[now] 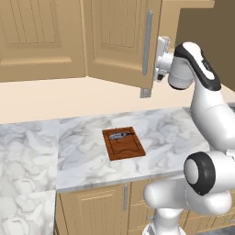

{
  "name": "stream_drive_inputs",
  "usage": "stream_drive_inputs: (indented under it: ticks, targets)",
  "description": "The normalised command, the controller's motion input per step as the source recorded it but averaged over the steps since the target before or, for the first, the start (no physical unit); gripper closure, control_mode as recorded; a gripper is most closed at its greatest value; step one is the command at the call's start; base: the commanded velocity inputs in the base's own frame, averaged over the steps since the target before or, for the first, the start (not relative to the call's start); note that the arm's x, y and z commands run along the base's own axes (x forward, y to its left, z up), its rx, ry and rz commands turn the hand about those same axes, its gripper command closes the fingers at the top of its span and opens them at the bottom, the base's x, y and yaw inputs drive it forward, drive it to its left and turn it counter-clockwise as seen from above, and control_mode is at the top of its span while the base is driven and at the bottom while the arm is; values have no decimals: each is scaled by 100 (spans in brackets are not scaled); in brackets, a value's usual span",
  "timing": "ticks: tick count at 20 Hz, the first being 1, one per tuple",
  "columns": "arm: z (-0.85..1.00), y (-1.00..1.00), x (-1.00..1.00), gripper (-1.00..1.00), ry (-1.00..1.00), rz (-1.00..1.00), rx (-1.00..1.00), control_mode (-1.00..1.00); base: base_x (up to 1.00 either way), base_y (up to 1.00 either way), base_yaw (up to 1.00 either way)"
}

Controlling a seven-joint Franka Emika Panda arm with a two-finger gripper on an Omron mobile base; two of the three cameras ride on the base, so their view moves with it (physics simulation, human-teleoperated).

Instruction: Open the cabinet, retrieve the rolling pin, and place it next to the meat on the cutting board to prepare for tenderizing.

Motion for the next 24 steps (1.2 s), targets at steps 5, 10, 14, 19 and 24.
stream_drive_inputs:
  ticks: [5, 10, 14, 19, 24]
  targets:
    - [0, 58, -30, -100, -1, 16, -4, -100, 0, 0, 0]
    - [0, 66, -69, -100, -8, 17, -9, -100, 0, 0, 0]
    - [0, 71, -76, -100, -10, 17, -10, -100, 0, 0, 0]
    - [0, 79, -56, -100, -6, 14, -10, -100, 0, 0, 0]
    - [0, 95, -11, -100, 0, 8, -10, -100, 0, 0, 0]
